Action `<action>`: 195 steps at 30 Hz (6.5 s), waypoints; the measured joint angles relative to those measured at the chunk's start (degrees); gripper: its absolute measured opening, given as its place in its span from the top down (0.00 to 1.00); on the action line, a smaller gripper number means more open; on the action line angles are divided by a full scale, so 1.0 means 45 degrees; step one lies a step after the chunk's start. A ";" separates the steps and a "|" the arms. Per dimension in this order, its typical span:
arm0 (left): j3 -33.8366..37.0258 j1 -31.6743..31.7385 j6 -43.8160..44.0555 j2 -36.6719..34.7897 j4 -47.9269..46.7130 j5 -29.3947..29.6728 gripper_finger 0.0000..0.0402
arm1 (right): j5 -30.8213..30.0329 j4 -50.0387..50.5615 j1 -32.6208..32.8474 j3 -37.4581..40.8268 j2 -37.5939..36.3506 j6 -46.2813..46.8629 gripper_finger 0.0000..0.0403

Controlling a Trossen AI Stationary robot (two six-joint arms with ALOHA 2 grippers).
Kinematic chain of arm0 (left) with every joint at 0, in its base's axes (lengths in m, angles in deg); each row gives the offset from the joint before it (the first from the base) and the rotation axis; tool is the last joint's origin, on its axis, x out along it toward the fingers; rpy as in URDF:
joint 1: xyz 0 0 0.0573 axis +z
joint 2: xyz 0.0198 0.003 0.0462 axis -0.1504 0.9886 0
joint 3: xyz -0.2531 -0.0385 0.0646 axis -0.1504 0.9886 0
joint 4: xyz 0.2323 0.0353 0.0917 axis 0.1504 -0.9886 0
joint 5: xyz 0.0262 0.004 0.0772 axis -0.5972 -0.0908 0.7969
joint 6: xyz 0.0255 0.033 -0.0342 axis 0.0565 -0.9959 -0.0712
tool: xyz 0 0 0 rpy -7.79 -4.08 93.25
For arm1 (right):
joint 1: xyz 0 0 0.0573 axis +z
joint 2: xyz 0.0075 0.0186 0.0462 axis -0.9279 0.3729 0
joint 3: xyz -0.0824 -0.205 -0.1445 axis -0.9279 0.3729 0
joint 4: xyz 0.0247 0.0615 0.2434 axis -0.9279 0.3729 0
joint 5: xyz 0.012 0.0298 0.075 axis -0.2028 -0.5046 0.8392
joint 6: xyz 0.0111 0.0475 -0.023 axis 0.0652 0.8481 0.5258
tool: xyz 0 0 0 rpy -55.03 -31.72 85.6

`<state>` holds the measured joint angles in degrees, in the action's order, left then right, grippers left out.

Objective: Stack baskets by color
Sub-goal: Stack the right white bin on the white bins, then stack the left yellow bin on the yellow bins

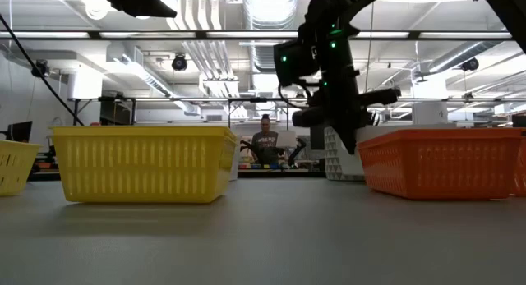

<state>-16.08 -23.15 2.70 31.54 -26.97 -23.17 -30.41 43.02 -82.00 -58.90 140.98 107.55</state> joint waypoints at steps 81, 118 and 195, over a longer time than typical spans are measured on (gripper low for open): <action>0.1836 0.0000 -0.1554 -0.1834 0.3990 -0.1246 0.78 | 0.1791 -0.5378 0.0888 -1.0550 0.5023 -1.6101 0.98; 0.1870 -0.0017 -0.1492 -0.1402 0.4023 -0.2733 0.78 | 0.1686 -0.1184 0.3372 -1.0045 0.2435 -1.4301 0.79; -0.6289 -0.4041 2.8912 0.9892 -1.6454 -1.3845 0.45 | 0.3154 -1.9852 0.2814 1.3352 -1.3421 -2.0079 0.89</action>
<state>-44.38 -41.34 132.80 76.05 -101.01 -85.47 -16.22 -46.31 -69.34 1.19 80.58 17.20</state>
